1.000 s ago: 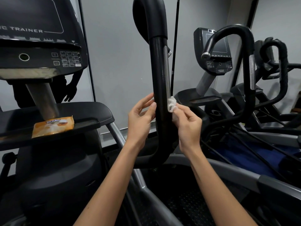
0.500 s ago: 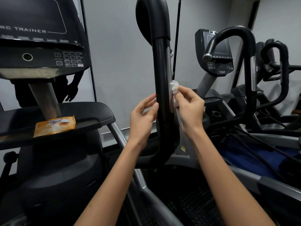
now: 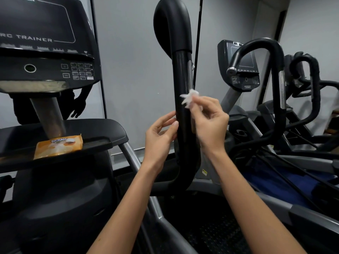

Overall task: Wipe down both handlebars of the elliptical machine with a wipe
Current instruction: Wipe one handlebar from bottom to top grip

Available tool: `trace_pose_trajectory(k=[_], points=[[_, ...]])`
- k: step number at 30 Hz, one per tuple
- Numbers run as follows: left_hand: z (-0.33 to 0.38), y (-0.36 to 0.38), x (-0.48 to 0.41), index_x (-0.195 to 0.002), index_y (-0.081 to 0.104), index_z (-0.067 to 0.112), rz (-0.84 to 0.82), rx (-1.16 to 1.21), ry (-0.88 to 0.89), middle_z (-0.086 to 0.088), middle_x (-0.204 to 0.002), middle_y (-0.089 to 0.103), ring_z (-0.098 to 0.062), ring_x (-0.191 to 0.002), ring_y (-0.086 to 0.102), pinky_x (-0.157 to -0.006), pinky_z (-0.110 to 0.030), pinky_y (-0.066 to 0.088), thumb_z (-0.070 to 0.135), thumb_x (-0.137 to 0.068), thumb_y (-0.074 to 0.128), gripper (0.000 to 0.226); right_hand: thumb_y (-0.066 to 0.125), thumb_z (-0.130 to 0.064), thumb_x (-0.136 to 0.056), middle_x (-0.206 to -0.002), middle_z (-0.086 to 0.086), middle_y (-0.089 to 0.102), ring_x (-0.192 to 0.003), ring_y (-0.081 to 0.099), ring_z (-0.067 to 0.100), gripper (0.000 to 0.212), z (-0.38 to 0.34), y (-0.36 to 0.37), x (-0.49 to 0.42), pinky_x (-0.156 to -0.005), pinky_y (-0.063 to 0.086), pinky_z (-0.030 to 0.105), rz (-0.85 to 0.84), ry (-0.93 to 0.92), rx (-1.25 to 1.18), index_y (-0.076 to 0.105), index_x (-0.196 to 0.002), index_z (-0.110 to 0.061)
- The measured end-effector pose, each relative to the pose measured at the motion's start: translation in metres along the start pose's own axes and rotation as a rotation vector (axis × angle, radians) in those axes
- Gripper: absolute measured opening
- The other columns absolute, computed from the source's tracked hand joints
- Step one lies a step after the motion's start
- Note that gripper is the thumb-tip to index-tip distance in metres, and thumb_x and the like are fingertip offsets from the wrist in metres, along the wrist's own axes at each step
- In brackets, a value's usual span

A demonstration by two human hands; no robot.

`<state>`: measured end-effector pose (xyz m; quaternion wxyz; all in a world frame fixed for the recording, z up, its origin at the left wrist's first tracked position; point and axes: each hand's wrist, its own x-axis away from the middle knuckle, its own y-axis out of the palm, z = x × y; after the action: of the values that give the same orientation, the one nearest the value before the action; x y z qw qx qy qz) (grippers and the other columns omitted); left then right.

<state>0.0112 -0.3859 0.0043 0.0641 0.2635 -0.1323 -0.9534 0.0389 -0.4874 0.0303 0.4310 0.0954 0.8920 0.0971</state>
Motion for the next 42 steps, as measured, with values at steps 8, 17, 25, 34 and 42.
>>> trace_pose_trajectory(k=[8,17,25,34,42], points=[[0.002,-0.001,0.0,-0.117,0.062,0.013,-0.01,0.013,-0.006,-0.006,-0.107,0.068,-0.004,-0.089,0.068,-0.08,-0.018,0.054,0.002,-0.091,0.055,0.029,0.045,-0.021,-0.094,-0.094,0.011,0.062,-0.076,0.062,0.018,0.035,0.034,-0.013,-0.013,-0.062,0.056,0.026,-0.324,0.844,-0.477,0.058,-0.118,0.0],[0.001,-0.002,0.001,-0.116,0.063,0.016,-0.021,-0.003,-0.015,-0.008,-0.112,0.067,-0.006,-0.087,0.068,-0.076,-0.016,0.053,0.006,-0.091,0.056,0.027,0.059,-0.006,-0.089,-0.075,-0.013,0.067,-0.075,0.064,0.008,0.016,0.0,-0.002,-0.01,-0.076,0.054,0.028,-0.026,0.152,-0.118,0.07,-0.093,-0.017],[-0.002,-0.002,0.001,-0.113,0.063,0.023,0.012,-0.033,-0.017,-0.008,-0.115,0.064,-0.011,-0.093,0.066,-0.083,-0.025,0.055,0.008,-0.091,0.057,0.027,0.06,0.001,-0.083,-0.104,-0.003,0.056,-0.095,0.054,0.017,0.022,0.04,-0.029,0.061,-0.091,0.041,0.016,-0.048,-0.533,0.503,0.072,-0.099,-0.007],[0.001,0.0,0.004,-0.117,0.062,0.016,0.002,-0.024,-0.008,-0.005,-0.11,0.067,-0.001,-0.084,0.068,-0.073,-0.014,0.052,0.003,-0.092,0.055,0.029,0.058,-0.008,-0.09,-0.078,-0.006,0.068,-0.074,0.064,0.008,0.013,0.016,-0.011,0.013,-0.071,0.051,0.023,0.003,0.169,-0.008,0.067,-0.094,-0.017],[-0.002,-0.003,0.008,-0.111,0.065,0.017,0.019,-0.029,0.006,0.001,-0.108,0.069,-0.009,-0.097,0.067,-0.078,-0.018,0.054,0.0,-0.089,0.057,0.029,0.046,-0.004,-0.095,-0.096,0.002,0.071,-0.088,0.067,0.01,0.027,0.03,-0.034,0.048,-0.073,0.053,0.019,-0.097,0.479,-0.086,0.065,-0.113,-0.011]])
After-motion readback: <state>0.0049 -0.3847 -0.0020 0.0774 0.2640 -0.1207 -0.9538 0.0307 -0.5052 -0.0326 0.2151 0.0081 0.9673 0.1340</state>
